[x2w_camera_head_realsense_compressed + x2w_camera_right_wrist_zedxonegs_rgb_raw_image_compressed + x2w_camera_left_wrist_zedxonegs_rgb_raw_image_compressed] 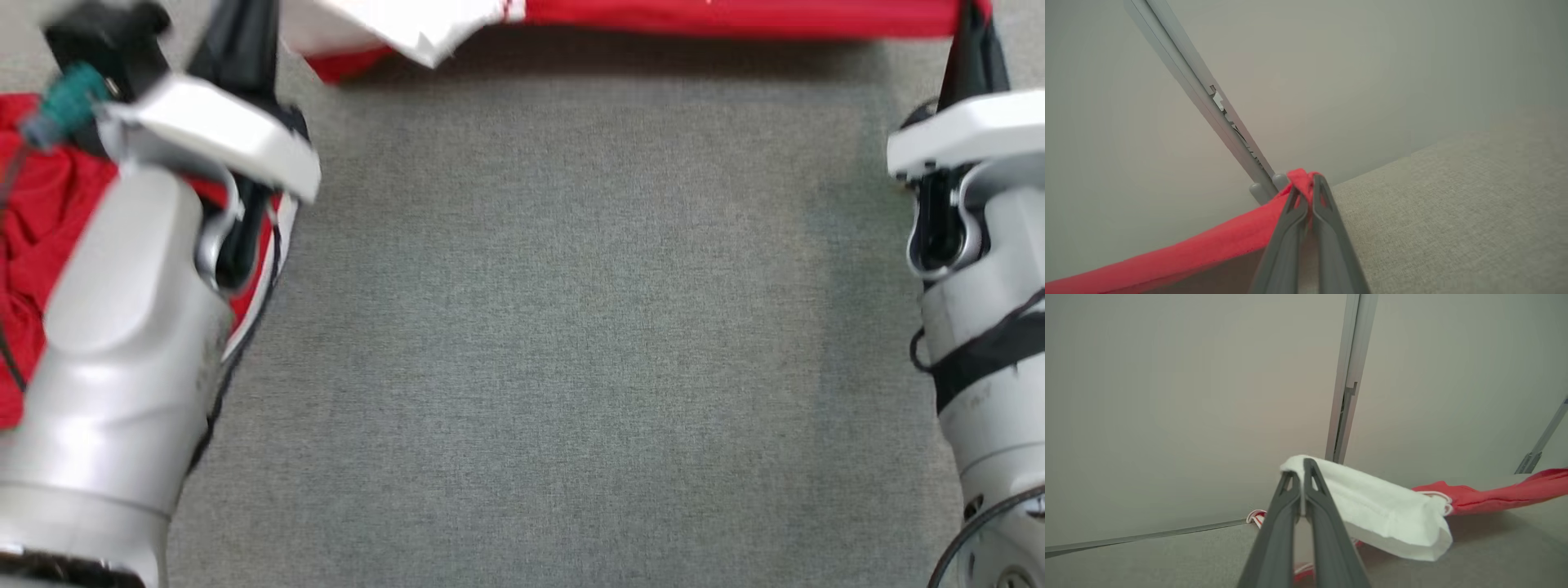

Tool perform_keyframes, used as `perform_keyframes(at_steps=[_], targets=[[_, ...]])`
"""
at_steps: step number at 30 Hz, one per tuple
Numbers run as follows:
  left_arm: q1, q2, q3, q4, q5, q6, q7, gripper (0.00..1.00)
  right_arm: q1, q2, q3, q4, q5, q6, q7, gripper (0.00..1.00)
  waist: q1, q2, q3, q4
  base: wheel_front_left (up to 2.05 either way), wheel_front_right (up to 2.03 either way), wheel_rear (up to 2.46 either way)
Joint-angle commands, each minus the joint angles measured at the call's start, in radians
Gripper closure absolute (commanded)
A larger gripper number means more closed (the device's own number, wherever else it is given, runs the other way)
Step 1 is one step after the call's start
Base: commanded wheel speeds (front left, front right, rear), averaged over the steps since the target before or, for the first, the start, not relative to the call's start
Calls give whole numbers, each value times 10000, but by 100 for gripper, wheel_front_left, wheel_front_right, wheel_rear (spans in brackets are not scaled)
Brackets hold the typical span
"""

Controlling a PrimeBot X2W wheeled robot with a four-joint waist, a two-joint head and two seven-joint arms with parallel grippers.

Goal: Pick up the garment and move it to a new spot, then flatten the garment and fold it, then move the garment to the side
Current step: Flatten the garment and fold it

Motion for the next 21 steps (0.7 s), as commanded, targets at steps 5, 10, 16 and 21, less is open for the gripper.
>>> perform_keyframes(at_steps=[5,10,16,21], targets=[[1206,289,-862,-78,-44,-65,-11,100,885,-247,325,401,948,-3,143,100,0,0,-855,281,0,0,0],[2188,787,-2089,-97,-597,-67,-8,100,1803,-697,1015,593,1478,-3,453,100,0,0,-1601,487,0,0,0],[3169,1305,-3383,-273,-1150,-66,71,100,2680,-1165,1868,686,1967,-5,1003,100,0,0,-2408,620,0,0,0],[3880,1818,-4415,-895,-1787,-66,533,100,3266,-1607,2578,652,2303,-5,1679,100,0,0,-2948,694,0,0,0]])
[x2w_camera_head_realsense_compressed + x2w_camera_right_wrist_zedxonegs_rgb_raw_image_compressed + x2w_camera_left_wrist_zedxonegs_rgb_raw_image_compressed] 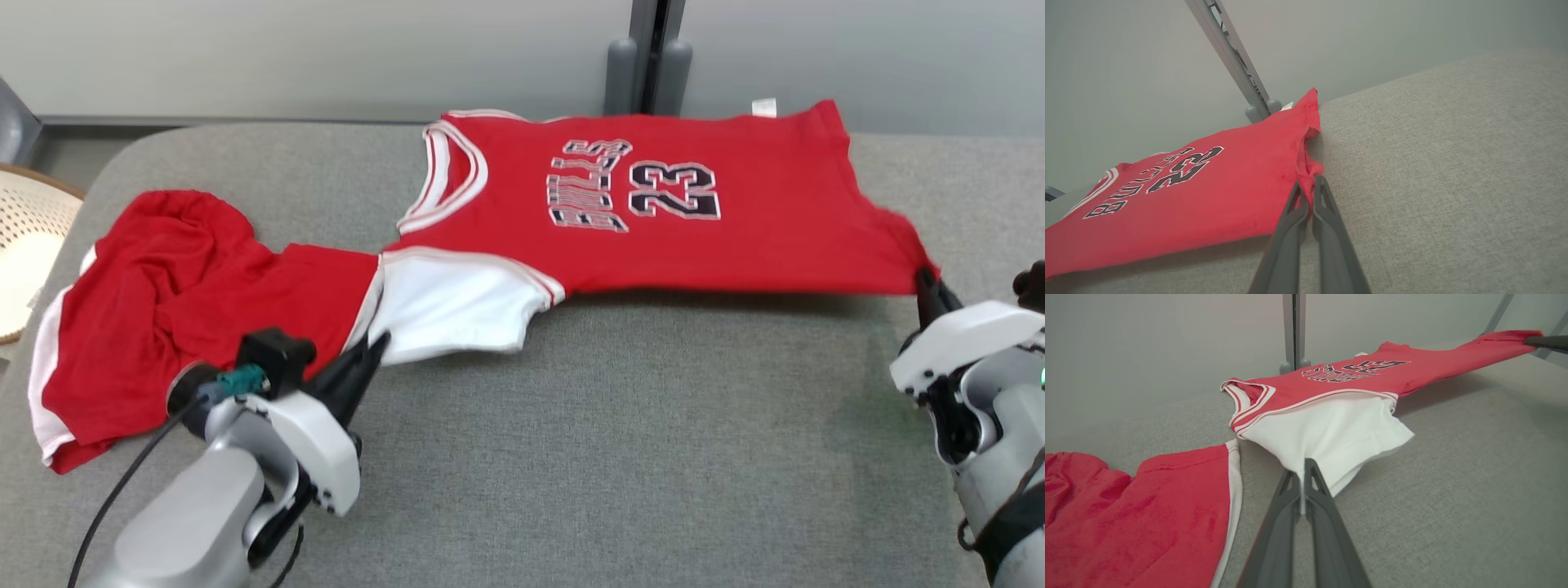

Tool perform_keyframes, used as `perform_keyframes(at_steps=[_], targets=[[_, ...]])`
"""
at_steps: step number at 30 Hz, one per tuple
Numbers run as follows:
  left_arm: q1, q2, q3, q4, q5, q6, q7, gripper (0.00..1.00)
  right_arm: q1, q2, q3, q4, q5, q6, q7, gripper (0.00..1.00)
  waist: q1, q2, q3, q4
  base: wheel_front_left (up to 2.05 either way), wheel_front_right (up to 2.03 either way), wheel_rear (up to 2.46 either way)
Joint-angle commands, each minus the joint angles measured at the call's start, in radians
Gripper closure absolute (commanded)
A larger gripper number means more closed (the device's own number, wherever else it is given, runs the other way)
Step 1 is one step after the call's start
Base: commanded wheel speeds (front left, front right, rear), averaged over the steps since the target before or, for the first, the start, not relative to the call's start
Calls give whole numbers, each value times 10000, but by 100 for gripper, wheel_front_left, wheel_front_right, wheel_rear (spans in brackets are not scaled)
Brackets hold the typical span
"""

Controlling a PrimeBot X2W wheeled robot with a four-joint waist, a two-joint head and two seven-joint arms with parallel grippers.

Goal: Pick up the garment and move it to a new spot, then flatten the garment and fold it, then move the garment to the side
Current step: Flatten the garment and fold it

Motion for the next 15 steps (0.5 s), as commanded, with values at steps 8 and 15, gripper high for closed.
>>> perform_keyframes(at_steps=[8,15], targets=[[972,1575,-1583,-2218,-1664,4,1482,100,1096,-811,1368,-606,829,-5,1534,100,0,0,-946,57,0,0,0],[1305,2597,-2053,-3621,-2509,3,2301,100,1886,-1461,2162,-1249,1684,-7,2915,100,0,0,-1352,-7,0,0,0]])
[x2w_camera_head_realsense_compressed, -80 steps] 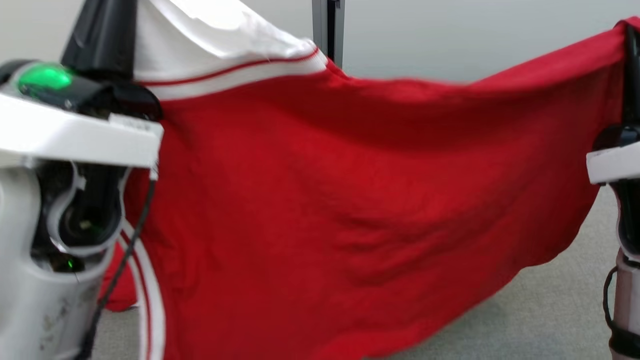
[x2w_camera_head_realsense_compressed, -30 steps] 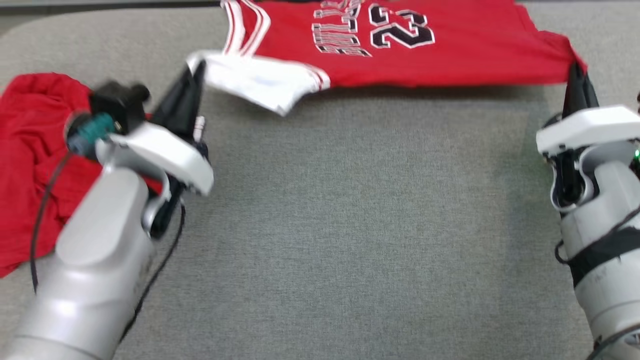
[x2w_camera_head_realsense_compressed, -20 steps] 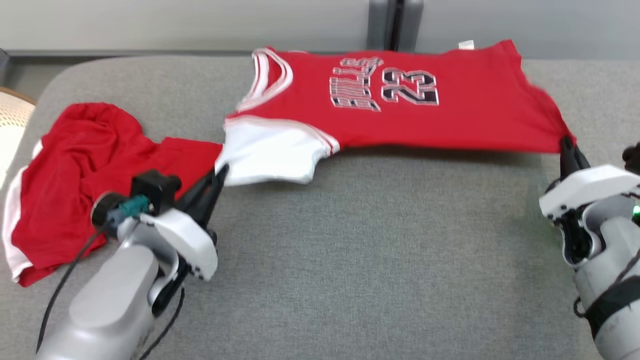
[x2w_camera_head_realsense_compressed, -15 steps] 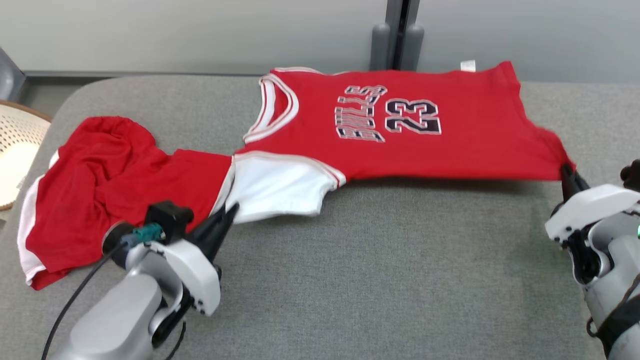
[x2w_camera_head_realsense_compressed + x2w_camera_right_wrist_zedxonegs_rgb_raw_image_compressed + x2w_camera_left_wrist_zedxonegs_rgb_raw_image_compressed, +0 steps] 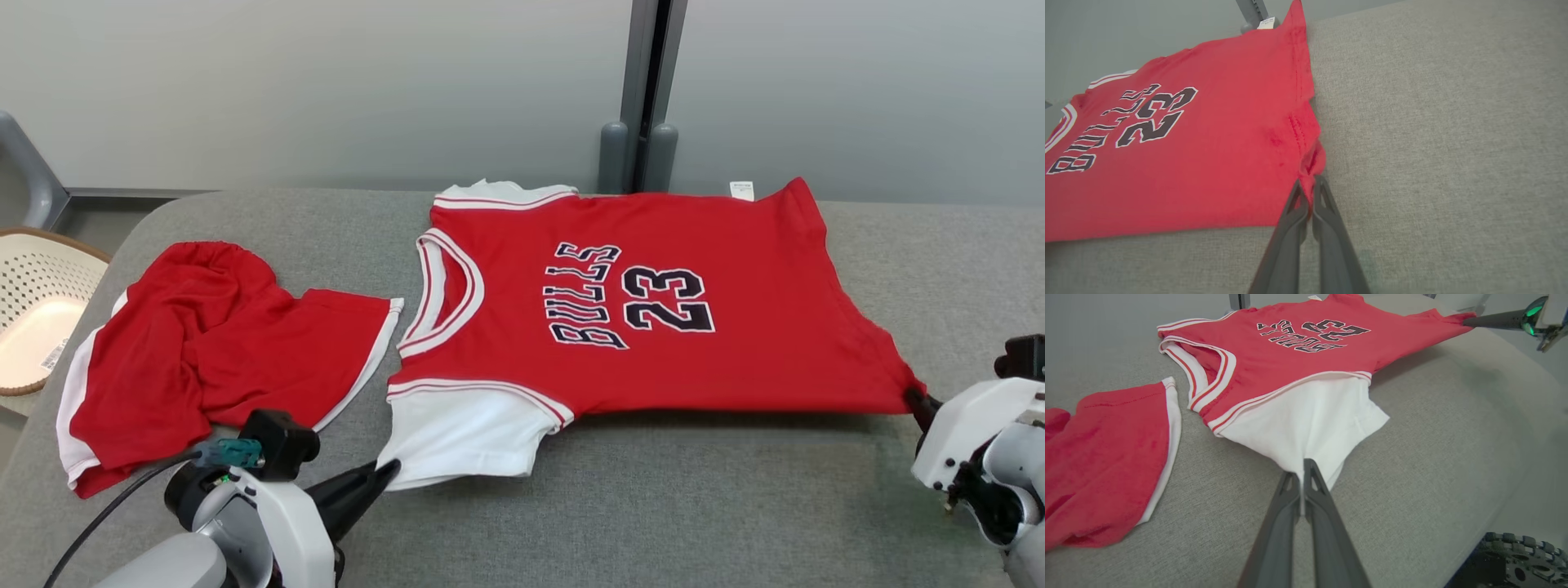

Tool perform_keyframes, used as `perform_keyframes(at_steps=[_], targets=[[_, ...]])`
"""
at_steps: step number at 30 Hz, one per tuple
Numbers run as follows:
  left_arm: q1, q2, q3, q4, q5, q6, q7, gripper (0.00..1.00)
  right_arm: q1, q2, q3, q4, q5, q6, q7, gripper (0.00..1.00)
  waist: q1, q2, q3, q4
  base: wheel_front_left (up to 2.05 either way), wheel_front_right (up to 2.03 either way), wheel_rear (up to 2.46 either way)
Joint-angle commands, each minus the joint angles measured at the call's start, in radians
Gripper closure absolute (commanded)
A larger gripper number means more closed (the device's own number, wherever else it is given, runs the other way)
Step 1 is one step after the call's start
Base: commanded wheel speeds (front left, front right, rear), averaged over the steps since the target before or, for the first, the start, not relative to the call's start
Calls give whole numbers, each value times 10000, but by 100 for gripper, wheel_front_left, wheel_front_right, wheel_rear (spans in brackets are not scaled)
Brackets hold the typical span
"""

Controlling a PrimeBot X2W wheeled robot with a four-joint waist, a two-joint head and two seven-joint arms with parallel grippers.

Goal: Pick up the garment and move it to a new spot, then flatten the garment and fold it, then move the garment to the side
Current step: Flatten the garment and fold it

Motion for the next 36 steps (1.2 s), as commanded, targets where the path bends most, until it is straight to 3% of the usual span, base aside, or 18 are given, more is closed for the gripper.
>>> perform_keyframes(at_steps=[1,7,16,29,36], targets=[[136,161,-31,-161,-193,3,91,100,219,-188,79,-124,177,-5,180,100,0,-1,-105,-30,0,0,0],[698,856,-69,-1276,-1461,3,982,100,1047,-647,516,-637,1156,-5,1891,100,0,-1,-439,-158,0,0,0],[1218,1963,-335,-3078,-1979,378,2074,100,2044,-1440,969,-1847,1881,-5,4088,100,0,-1,-658,-305,0,0,0],[1820,3060,-715,-4823,-2807,779,3299,100,3263,-2276,197,-3909,2067,-5,6805,100,0,-1,-728,-515,0,0,0],[1285,2971,-378,-4880,-2495,1033,3155,100,3109,-1910,-898,-4751,1287,-5,7359,100,0,-1,-577,-531,0,0,0]])
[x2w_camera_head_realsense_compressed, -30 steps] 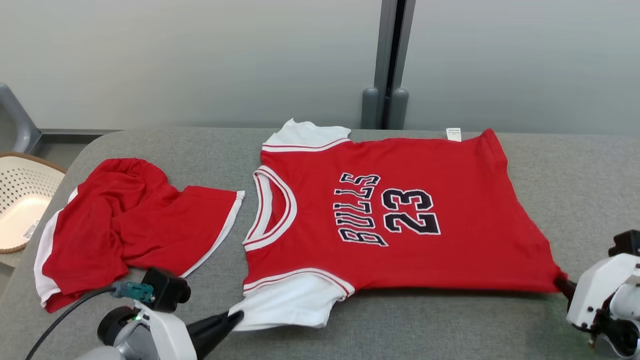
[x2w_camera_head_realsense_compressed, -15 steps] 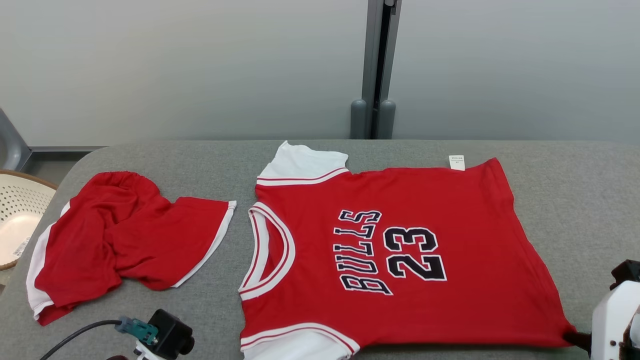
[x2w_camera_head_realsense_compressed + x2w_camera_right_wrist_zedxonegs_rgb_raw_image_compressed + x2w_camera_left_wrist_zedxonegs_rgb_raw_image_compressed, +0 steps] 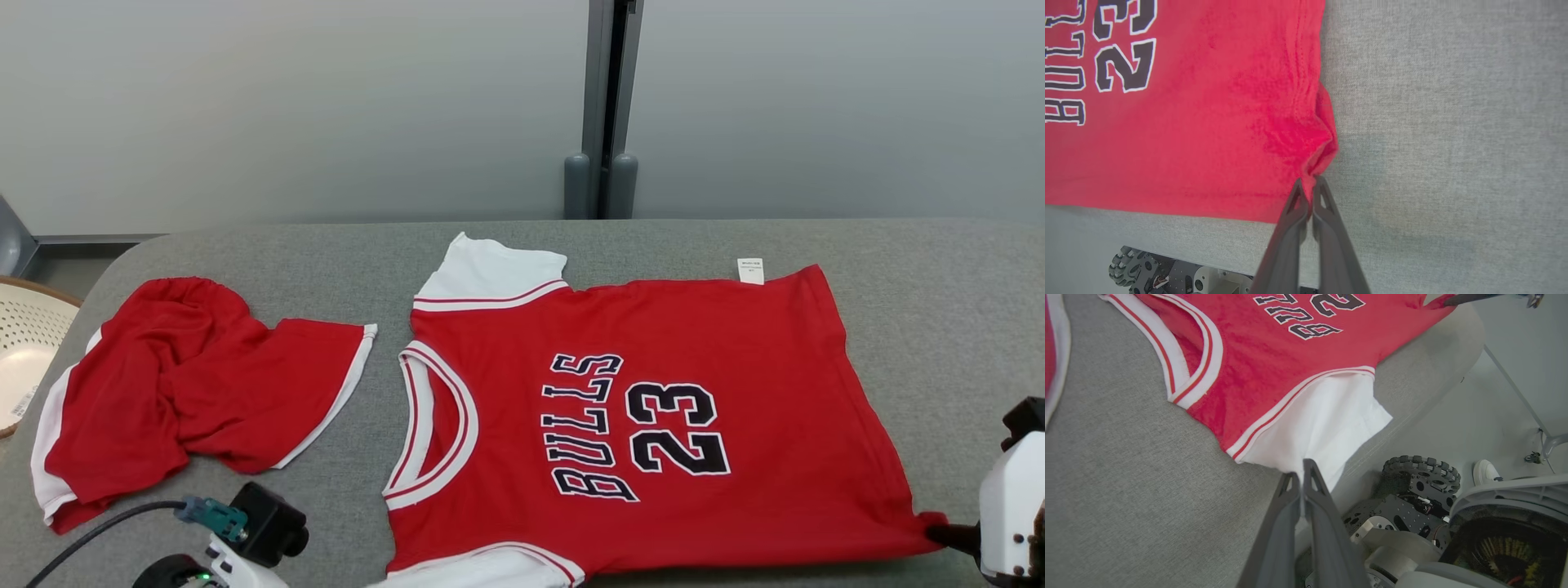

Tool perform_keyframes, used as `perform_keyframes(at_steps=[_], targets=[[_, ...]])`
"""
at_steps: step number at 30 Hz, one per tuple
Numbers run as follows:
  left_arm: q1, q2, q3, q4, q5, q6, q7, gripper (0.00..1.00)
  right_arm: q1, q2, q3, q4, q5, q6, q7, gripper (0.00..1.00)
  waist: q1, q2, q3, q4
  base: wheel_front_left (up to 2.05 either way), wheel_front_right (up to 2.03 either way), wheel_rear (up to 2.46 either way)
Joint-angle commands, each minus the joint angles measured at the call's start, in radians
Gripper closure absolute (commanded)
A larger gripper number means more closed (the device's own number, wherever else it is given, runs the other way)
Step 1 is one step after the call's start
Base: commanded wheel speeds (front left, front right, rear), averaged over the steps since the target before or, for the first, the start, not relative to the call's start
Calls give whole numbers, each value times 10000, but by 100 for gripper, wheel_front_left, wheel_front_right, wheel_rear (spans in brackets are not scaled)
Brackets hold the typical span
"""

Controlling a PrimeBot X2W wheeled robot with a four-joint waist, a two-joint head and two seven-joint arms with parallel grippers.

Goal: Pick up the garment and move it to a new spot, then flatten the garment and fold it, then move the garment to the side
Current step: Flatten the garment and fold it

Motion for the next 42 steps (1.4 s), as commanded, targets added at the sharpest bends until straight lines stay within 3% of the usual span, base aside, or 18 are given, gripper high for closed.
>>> perform_keyframes(at_steps=[1,10,16,25,31,32,33,34,38,42], targets=[[-219,-17,87,65,105,67,-2,100,-130,79,-190,-158,-204,-7,159,100,0,0,49,10,0,0,0],[-1238,-228,576,612,310,-137,57,100,-946,804,-1198,-643,-1602,-7,1105,100,0,0,640,-21,0,0,0],[-2357,-776,921,1508,313,-501,225,100,-1867,1576,-1925,-757,-2938,-7,1673,100,0,0,1383,-117,0,0,0],[-3629,-1578,896,3145,758,-864,187,100,-2883,2235,-2422,-505,-4174,-7,1570,100,0,0,2089,-267,0,0,0],[-4208,-2247,689,4231,817,-972,8,100,-3248,2176,-2040,-447,-4656,-7,973,98,0,0,2461,-309,0,0,0],[-4304,-2356,689,4403,902,-978,-129,92,-3293,2186,-1985,-417,-4701,-7,847,13,0,0,2524,-307,0,0,0],[-4394,-2419,691,4596,1006,-964,-281,23,-3287,2233,-1979,-305,-4693,-7,837,0,0,0,2571,-310,0,0,0],[-4417,-2503,690,4820,1015,-967,-393,0,-3300,2262,-1934,-278,-4647,-7,815,0,0,0,2594,-309,0,0,0],[-4579,-2779,744,5440,1197,-961,-1003,0,-3410,2173,-1852,-208,-4652,-7,168,0,0,0,2603,-279,0,0,0],[-4404,-3150,1238,5984,1080,-866,-2269,0,-3259,2181,-1814,-212,-4483,-7,-787,0,0,0,2402,-201,0,0,0]])
